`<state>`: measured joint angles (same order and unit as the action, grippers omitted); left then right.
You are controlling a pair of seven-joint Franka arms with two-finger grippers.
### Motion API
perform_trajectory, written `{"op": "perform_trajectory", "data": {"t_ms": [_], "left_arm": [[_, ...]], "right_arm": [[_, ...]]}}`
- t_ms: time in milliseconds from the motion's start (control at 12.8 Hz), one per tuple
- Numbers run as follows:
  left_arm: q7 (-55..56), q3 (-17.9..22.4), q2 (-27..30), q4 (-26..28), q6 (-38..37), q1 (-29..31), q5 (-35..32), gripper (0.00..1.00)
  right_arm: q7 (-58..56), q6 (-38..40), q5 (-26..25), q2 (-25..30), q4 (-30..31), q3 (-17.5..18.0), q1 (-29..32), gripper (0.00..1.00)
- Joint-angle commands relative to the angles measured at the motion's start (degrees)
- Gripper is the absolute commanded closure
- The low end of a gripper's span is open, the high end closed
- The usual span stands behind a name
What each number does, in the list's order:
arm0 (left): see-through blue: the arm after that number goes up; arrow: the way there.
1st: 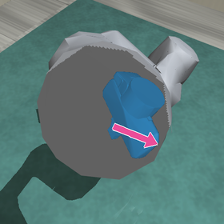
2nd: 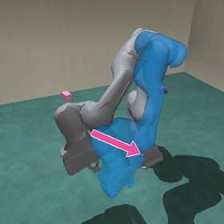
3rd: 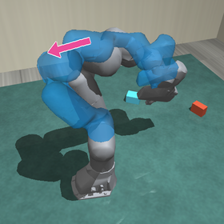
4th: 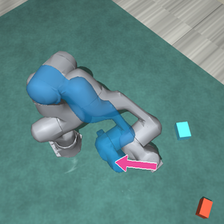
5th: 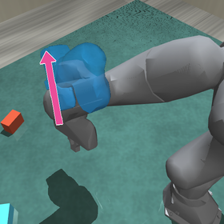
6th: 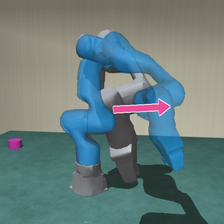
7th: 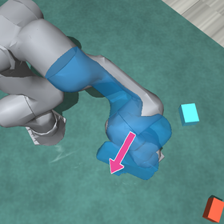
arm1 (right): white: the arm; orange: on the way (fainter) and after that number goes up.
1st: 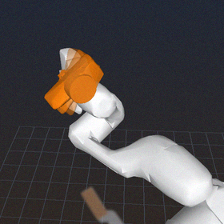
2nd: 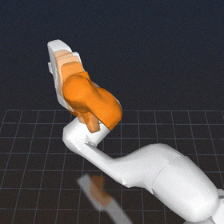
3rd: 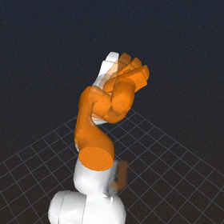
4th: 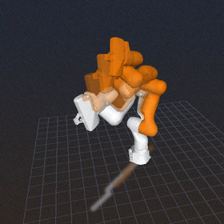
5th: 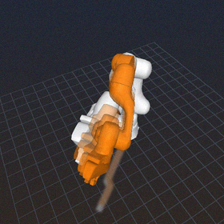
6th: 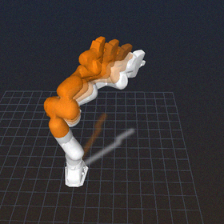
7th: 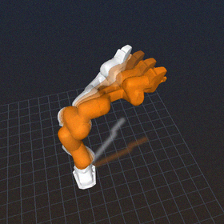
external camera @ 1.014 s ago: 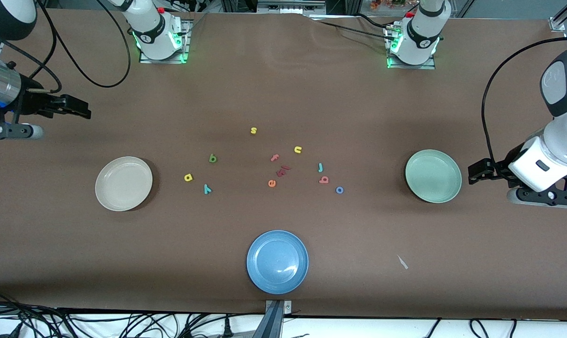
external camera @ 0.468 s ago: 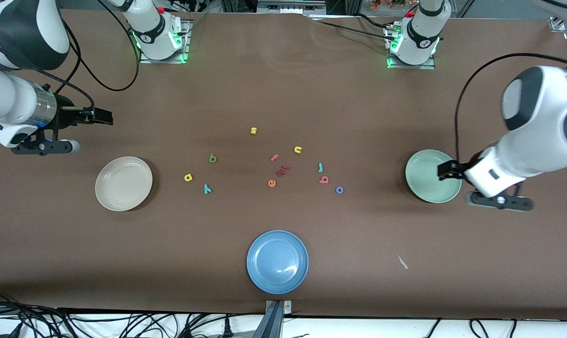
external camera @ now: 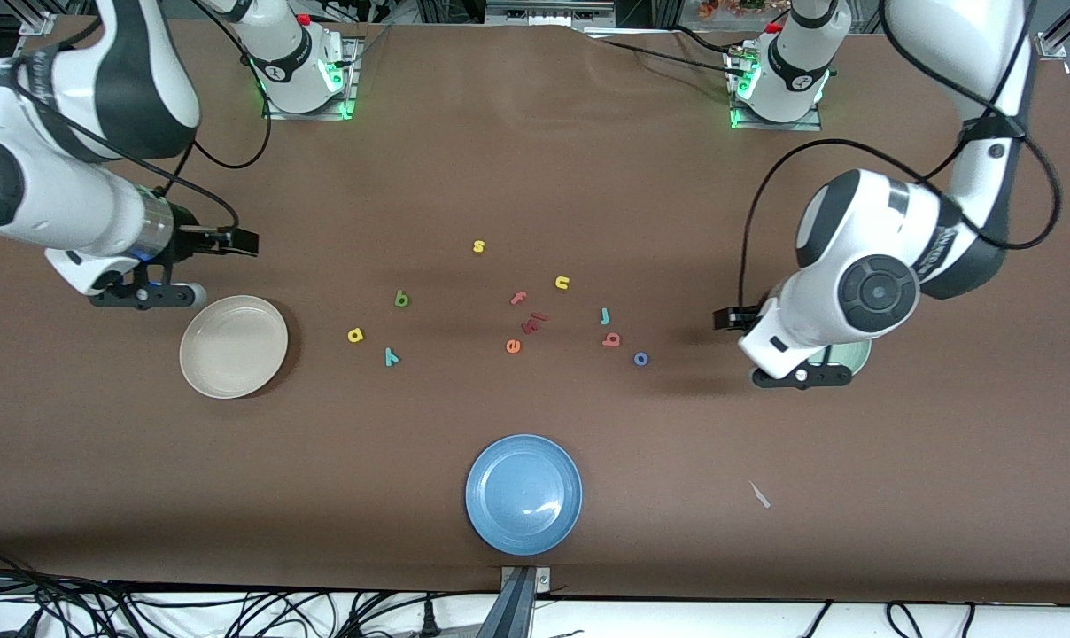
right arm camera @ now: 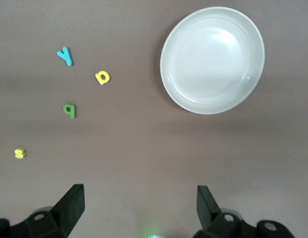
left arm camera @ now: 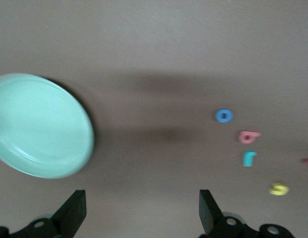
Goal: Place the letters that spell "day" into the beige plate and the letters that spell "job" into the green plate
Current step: 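Move both grippers down to the letters and grasp the blue o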
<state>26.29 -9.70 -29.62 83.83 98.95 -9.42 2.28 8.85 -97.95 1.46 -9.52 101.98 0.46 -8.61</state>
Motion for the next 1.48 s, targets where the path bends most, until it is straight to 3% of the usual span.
{"op": "perform_trajectory", "data": {"t_ms": [0, 234, 546, 780, 1092, 1405], "left_arm": [[9.1, 0.38, -3.77, -0.69, 5.17, -1.29, 5.01, 0.0], [19.65, 0.47, -8.6, -0.42, 14.14, -4.81, 4.75, 0.0], [30.64, 0.73, -12.91, -0.25, 17.76, -7.27, 2.66, 0.04], [35.14, 0.64, -15.55, -0.25, 26.45, -7.63, 1.41, 0.04], [35.24, 0.73, -16.96, -0.07, 26.82, -7.89, 1.06, 0.2], [37.08, 0.82, -17.05, 3.71, 34.02, -8.94, 0.44, 0.27]], "right_arm": [[3.0, -7.58, 0.38, 1.88, 6.9, 1.3, 0.0, 0.0], [8.01, -15.14, 0.3, 2.14, 12.44, 4.8, 0.0, 0.0], [15.04, -29.72, 0.29, 1.27, 20.87, 9.64, 0.0, 0.0], [20.57, -36.68, 0.29, -2.33, 23.09, 12.81, -0.18, 0.0], [27.79, -44.76, -0.58, -9.88, 22.65, 12.99, -4.92, 0.0], [27.89, -48.99, -0.58, -14.19, 22.39, 12.99, -5.36, 0.01]]}}
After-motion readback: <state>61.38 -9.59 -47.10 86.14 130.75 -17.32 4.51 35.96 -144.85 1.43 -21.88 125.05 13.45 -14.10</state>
